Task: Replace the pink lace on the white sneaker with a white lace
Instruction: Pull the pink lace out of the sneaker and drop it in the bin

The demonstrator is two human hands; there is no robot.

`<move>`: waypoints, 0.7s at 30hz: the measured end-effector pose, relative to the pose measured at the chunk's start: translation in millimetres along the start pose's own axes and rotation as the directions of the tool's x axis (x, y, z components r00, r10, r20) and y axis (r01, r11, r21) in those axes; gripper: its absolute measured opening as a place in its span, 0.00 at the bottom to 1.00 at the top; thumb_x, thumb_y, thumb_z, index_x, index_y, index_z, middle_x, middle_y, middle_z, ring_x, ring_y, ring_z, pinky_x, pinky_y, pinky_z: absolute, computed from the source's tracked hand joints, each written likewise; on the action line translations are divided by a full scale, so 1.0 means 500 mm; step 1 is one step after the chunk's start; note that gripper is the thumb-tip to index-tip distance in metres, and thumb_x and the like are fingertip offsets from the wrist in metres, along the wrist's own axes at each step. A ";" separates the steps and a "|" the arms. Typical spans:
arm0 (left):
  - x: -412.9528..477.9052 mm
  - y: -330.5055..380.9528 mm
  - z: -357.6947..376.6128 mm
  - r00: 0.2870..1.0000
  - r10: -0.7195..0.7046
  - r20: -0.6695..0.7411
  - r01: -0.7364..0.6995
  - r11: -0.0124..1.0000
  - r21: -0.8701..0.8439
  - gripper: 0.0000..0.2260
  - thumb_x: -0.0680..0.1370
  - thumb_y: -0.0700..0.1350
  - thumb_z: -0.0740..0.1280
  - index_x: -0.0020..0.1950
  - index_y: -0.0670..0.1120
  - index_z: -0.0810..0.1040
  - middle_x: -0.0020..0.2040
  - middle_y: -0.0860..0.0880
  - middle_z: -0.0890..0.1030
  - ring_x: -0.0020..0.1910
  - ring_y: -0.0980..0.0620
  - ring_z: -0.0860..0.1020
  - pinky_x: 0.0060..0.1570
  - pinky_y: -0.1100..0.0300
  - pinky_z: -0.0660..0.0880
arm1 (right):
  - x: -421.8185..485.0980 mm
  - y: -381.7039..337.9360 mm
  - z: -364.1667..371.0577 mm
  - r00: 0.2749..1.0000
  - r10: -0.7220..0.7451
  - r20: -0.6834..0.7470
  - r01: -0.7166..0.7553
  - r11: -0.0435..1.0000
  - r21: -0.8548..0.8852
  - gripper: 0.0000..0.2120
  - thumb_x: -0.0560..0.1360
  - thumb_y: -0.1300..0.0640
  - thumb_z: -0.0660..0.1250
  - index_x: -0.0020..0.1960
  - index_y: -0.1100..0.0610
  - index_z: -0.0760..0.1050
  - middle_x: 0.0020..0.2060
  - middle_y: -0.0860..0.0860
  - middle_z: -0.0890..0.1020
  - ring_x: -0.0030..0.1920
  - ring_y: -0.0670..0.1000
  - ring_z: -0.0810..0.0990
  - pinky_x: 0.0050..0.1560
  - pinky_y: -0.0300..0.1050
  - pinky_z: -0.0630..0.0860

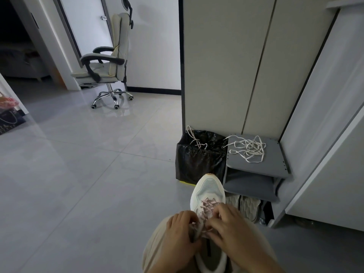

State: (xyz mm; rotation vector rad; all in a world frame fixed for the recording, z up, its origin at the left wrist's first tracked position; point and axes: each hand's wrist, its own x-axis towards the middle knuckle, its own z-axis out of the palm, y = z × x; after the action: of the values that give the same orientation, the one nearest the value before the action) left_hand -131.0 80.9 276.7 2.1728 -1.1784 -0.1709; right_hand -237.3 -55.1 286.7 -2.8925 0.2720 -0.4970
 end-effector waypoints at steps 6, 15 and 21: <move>0.007 -0.054 0.050 0.988 0.058 -0.141 -0.065 0.997 -0.045 0.09 0.67 0.55 0.69 0.42 0.58 0.70 0.49 0.64 0.74 0.50 0.68 0.67 0.50 0.72 0.63 | -0.030 0.049 0.017 0.962 0.261 -0.082 -0.147 0.747 0.649 0.04 0.68 0.47 0.63 0.37 0.46 0.69 0.41 0.38 0.70 0.39 0.38 0.72 0.39 0.28 0.68; 0.018 -0.057 0.069 0.977 0.110 -0.182 -0.122 0.991 -0.055 0.10 0.63 0.52 0.68 0.40 0.56 0.70 0.39 0.62 0.76 0.44 0.66 0.71 0.46 0.72 0.66 | 0.013 0.024 0.015 0.996 -0.020 -0.090 0.029 0.994 0.103 0.16 0.64 0.34 0.59 0.44 0.43 0.65 0.45 0.41 0.67 0.44 0.43 0.72 0.38 0.31 0.70; 0.019 -0.071 0.074 0.972 0.125 -0.200 -0.151 0.981 -0.123 0.11 0.63 0.49 0.70 0.41 0.56 0.70 0.45 0.64 0.76 0.48 0.66 0.71 0.47 0.67 0.68 | 0.025 0.031 0.021 0.996 -0.016 -0.092 0.020 0.999 0.043 0.15 0.63 0.35 0.58 0.44 0.43 0.66 0.41 0.38 0.68 0.43 0.40 0.68 0.43 0.32 0.61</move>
State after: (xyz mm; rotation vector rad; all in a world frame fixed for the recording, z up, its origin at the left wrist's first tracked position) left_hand -115.4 68.9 228.4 1.9326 -1.1674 0.0166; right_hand -224.4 -70.9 277.4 -2.8362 0.2451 -0.6319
